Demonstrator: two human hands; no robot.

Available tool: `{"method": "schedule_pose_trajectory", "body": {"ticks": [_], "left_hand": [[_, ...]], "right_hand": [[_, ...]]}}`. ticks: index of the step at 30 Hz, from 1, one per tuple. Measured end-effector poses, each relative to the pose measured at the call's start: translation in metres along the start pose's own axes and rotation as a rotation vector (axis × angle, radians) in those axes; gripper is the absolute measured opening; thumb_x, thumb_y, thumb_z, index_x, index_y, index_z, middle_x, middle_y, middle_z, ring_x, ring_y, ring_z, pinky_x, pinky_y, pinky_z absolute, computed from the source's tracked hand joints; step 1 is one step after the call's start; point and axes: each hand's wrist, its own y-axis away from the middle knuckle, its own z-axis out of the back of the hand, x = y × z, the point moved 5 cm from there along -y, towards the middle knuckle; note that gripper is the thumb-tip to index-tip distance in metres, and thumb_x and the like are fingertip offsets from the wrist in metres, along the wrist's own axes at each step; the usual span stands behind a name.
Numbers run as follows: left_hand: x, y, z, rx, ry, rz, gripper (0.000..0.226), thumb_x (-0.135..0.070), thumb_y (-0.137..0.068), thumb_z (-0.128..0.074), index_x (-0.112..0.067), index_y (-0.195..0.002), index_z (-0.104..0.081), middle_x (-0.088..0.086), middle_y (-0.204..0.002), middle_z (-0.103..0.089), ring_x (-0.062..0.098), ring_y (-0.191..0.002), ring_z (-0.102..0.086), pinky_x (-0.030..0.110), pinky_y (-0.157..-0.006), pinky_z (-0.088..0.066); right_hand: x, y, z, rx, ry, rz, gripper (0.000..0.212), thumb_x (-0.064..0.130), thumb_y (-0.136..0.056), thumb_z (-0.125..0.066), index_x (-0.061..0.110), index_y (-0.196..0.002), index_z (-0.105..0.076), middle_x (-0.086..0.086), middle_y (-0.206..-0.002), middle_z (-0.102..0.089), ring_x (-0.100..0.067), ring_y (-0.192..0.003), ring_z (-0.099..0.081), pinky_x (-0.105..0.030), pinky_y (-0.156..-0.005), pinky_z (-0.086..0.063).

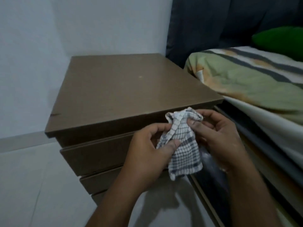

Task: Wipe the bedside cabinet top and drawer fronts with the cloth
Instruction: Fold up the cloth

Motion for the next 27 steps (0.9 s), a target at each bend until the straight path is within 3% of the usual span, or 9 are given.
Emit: {"method": "schedule_pose_trajectory", "body": {"ticks": [5, 8, 13, 16, 19, 21, 23, 25, 27], "left_hand": [[-0.075, -0.064, -0.017, 0.007, -0.182, 0.052, 0.036, -0.023, -0.084, -0.080, -0.021, -0.119, -0.073, -0.010, -0.108, -0.076, 0.005, -0.100, -0.071, 0.037, -0.088, -0.061], [-0.099, -0.108, -0.028, 0.012, -0.258, 0.113, 0.038, -0.022, -0.085, -0.079, -0.018, -0.122, -0.071, -0.004, -0.109, -0.076, 0.013, -0.098, -0.073, 0.043, -0.088, -0.061], [-0.118, -0.167, -0.047, 0.036, -0.454, 0.173, 0.046, -0.020, -0.086, -0.079, -0.008, -0.129, -0.067, 0.007, -0.122, -0.072, 0.022, -0.109, -0.068, 0.037, -0.099, -0.054], [-0.115, -0.188, -0.060, 0.088, -0.563, 0.186, 0.046, -0.017, -0.087, -0.077, -0.007, -0.130, -0.066, 0.008, -0.127, -0.070, 0.023, -0.116, -0.065, 0.024, -0.099, -0.045], [-0.105, -0.194, -0.069, 0.164, -0.765, 0.131, 0.053, -0.016, -0.090, -0.069, -0.011, -0.142, -0.055, 0.010, -0.139, -0.061, 0.029, -0.127, -0.058, 0.032, -0.106, -0.042], [-0.102, -0.191, -0.072, 0.196, -1.010, 0.075, 0.066, -0.022, -0.095, -0.062, -0.012, -0.155, -0.035, 0.012, -0.161, -0.034, 0.033, -0.148, -0.033, 0.041, -0.119, -0.032], [-0.100, -0.185, -0.078, 0.302, -1.145, 0.029, 0.077, -0.018, -0.098, -0.059, -0.008, -0.160, -0.014, 0.014, -0.169, -0.001, 0.031, -0.156, -0.003, 0.046, -0.124, -0.022], [-0.097, -0.176, -0.086, 0.438, -1.199, 0.019, 0.086, -0.017, -0.098, -0.059, -0.005, -0.160, 0.000, 0.016, -0.168, 0.014, 0.030, -0.156, 0.009, 0.042, -0.125, -0.012], [-0.090, -0.169, -0.090, 0.535, -1.192, 0.057, 0.079, -0.012, -0.102, -0.048, -0.002, -0.159, 0.006, 0.017, -0.167, 0.017, 0.030, -0.156, 0.011, 0.038, -0.125, -0.001]], "right_hand": [[0.067, -0.055, 0.024, -0.094, 0.047, -0.075, 0.022, 0.007, -0.085, -0.074, 0.010, -0.106, -0.069, -0.012, -0.095, -0.077, -0.030, -0.089, -0.074, -0.045, -0.079, -0.059], [0.090, -0.095, 0.031, -0.160, 0.099, -0.155, 0.017, 0.008, -0.085, -0.075, 0.014, -0.100, -0.069, -0.010, -0.089, -0.077, -0.030, -0.084, -0.075, -0.046, -0.075, -0.061], [0.100, -0.150, 0.038, -0.263, 0.376, -0.218, 0.010, 0.016, -0.083, -0.075, 0.023, -0.085, -0.069, -0.002, -0.079, -0.075, -0.018, -0.074, -0.074, -0.041, -0.073, -0.062], [0.097, -0.169, 0.042, -0.287, 0.670, -0.153, 0.016, 0.023, -0.083, -0.074, 0.020, -0.099, -0.072, 0.001, -0.084, -0.073, -0.015, -0.079, -0.069, -0.024, -0.078, -0.054], [0.080, -0.168, 0.041, -0.169, 0.864, -0.089, 0.036, 0.023, -0.087, -0.064, 0.016, -0.122, -0.066, -0.008, -0.109, -0.072, -0.025, -0.102, -0.067, -0.031, -0.091, -0.052], [0.072, -0.164, 0.039, -0.121, 0.993, 0.011, 0.052, 0.021, -0.092, -0.053, 0.008, -0.142, -0.050, -0.017, -0.136, -0.058, -0.034, -0.126, -0.054, -0.042, -0.107, -0.043], [0.068, -0.163, 0.031, 0.001, 1.111, 0.012, 0.058, 0.018, -0.100, -0.043, 0.008, -0.155, -0.026, -0.014, -0.159, -0.028, -0.035, -0.146, -0.027, -0.045, -0.118, -0.026], [0.057, -0.162, 0.022, 0.220, 1.293, -0.041, 0.062, 0.019, -0.104, -0.037, 0.012, -0.158, -0.007, -0.007, -0.166, -0.005, -0.030, -0.151, -0.007, -0.046, -0.121, -0.014], [0.042, -0.160, 0.017, 0.375, 1.465, -0.051, 0.065, 0.025, -0.104, -0.035, 0.012, -0.157, 0.001, -0.007, -0.166, 0.000, -0.027, -0.152, -0.001, -0.048, -0.120, -0.010]]}}
